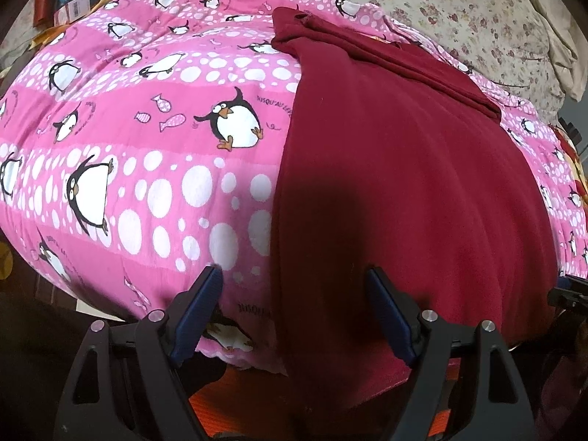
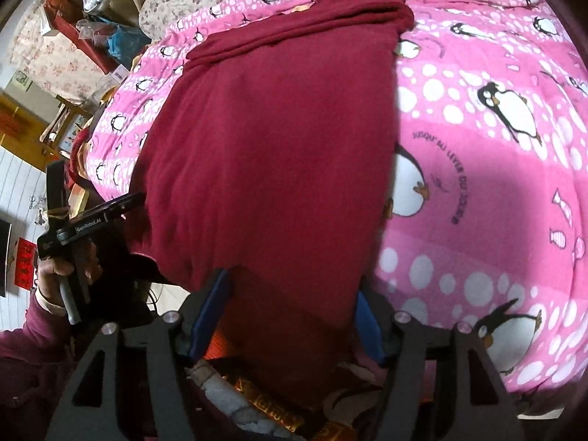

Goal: Fold small clothes

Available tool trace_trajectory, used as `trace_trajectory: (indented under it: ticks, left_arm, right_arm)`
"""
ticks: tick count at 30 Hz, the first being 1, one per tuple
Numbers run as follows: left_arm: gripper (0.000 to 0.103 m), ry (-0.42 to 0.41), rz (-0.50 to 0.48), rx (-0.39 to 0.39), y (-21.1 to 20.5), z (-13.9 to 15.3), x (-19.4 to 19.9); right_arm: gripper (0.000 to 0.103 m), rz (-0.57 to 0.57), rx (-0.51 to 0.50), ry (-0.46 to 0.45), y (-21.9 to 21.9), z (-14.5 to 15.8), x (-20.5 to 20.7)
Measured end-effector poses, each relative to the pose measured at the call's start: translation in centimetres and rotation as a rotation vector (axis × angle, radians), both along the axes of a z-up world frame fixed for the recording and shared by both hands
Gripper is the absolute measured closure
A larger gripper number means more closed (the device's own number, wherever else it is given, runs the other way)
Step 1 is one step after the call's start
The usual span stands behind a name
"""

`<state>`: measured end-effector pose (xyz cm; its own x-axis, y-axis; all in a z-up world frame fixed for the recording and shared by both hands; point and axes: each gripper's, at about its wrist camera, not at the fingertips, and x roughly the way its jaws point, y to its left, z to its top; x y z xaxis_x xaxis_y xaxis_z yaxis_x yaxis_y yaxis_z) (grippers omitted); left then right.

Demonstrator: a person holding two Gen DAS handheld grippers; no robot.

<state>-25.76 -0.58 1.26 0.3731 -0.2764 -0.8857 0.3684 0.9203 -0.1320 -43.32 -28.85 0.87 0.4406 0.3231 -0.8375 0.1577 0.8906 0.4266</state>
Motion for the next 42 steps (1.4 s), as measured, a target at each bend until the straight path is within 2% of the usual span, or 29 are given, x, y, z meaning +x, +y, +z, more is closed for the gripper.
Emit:
trace_trajectory:
  ticks: [2,4,6,10,13,17,22,30,31,32,33,35,36,38,40,42]
  left_arm:
    - [0.041,0.004,0.001,-0.003,0.0,-0.1,-0.1]
    - [0.041,0.01,0.003,-0.005,0.1,-0.1,-0.1]
    - [0.041,0.016,0.004,-0.008,0.1,-0.2,-0.2]
    - [0.041,0.04,0.004,-0.021,0.5,-0.4,-0.4]
    - [0.041,0.057,0.001,-0.023,0.6,-0.8,-0.7]
    - [0.041,0.057,0.008,-0.019,0.5,-0.8,-0.9]
    - [0.041,0.061,0.011,-0.016,0.5,-0.8,-1.0]
    - [0.041,0.056,0.006,-0.009,0.2,-1.0,-1.1]
    - [0.044,0.057,0.003,-0.005,0.2,-1.1,-1.2]
    - [0.057,0.054,-0.003,-0.003,0.2,-1.0,-1.3]
    - [0.065,0.049,-0.005,0.001,0.2,-0.9,-1.5]
    - [0.099,0.051,-0.02,-0.017,0.3,-0.4,-1.8]
    - [0.103,0.066,-0.028,-0.041,0.5,-0.2,-1.8]
    - [0.103,0.113,-0.047,-0.114,0.7,0.5,-1.6]
    - [0.103,0.111,-0.047,-0.136,0.9,1.4,-1.2]
    - [0.103,0.106,-0.046,-0.191,1.3,2.7,-0.6]
  right_arm:
    - [0.036,0.013,0.019,0.001,0.0,0.0,0.0]
    - [0.048,0.046,0.022,0.0,0.5,0.0,0.2]
    - [0.054,0.082,0.017,-0.001,1.2,0.2,0.3]
    - [0.054,0.116,0.016,0.015,1.7,0.1,0.6]
    - [0.041,0.127,0.028,0.045,2.1,-0.9,0.8]
    - [0.041,0.147,-0.01,0.032,3.2,-1.0,1.2]
    - [0.059,0.146,-0.015,0.0,3.4,-0.5,1.4]
    - [0.078,0.143,-0.003,-0.037,3.2,0.2,1.6]
    - [0.079,0.142,0.0,-0.044,3.3,0.4,1.7]
    - [0.079,0.143,0.004,-0.052,3.3,0.5,1.7]
    - [0.08,0.145,0.005,-0.061,3.4,0.8,1.8]
    - [0.082,0.149,0.006,-0.077,3.5,1.2,2.0]
    - [0.083,0.15,0.008,-0.085,3.5,1.3,2.1]
    - [0.085,0.148,0.024,-0.109,3.4,2.0,2.2]
    - [0.086,0.133,0.055,-0.146,2.8,3.1,2.4]
    - [0.087,0.113,0.085,-0.187,2.0,4.3,2.7]
